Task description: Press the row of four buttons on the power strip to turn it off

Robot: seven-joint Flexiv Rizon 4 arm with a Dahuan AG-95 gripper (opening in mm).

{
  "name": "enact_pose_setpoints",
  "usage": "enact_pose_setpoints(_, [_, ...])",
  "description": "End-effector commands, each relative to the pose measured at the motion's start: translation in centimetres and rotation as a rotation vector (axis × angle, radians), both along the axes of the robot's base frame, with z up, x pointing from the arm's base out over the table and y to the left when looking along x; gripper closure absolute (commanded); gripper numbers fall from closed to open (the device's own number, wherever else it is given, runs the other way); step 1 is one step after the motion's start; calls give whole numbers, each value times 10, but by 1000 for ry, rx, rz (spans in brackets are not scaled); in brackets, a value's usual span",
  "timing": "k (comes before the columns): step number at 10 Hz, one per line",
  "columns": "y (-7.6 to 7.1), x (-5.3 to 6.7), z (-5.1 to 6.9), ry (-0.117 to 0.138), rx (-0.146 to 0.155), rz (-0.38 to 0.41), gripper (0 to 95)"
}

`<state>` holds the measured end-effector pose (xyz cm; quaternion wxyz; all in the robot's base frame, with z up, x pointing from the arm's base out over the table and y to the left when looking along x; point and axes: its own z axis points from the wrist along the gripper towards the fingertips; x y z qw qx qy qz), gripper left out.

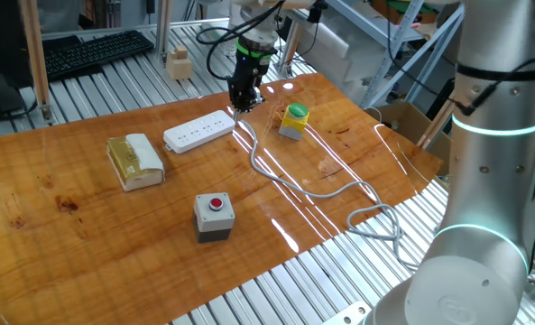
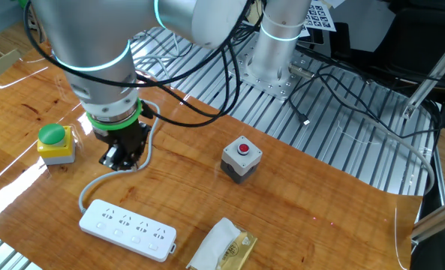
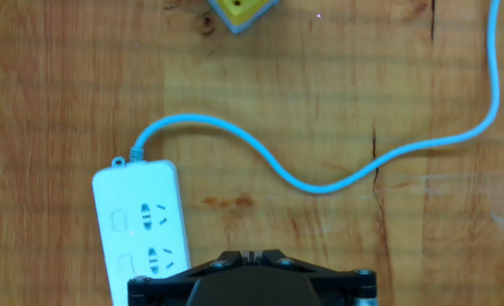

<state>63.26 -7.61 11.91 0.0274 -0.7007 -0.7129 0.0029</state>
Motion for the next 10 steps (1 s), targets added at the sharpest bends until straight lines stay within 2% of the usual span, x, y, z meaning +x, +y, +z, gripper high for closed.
enact_pose_setpoints(1, [-4, 10, -2, 34, 3, 31, 950])
enact_pose_setpoints(4, [-12, 17, 1, 41, -24, 92, 950])
enact_pose_setpoints(5, [-11, 17, 0, 39, -22, 90, 950])
enact_pose_setpoints(8, [-11, 17, -1, 36, -41, 77, 950])
enact_pose_setpoints(10, [-10, 17, -2, 37, -36, 50, 950])
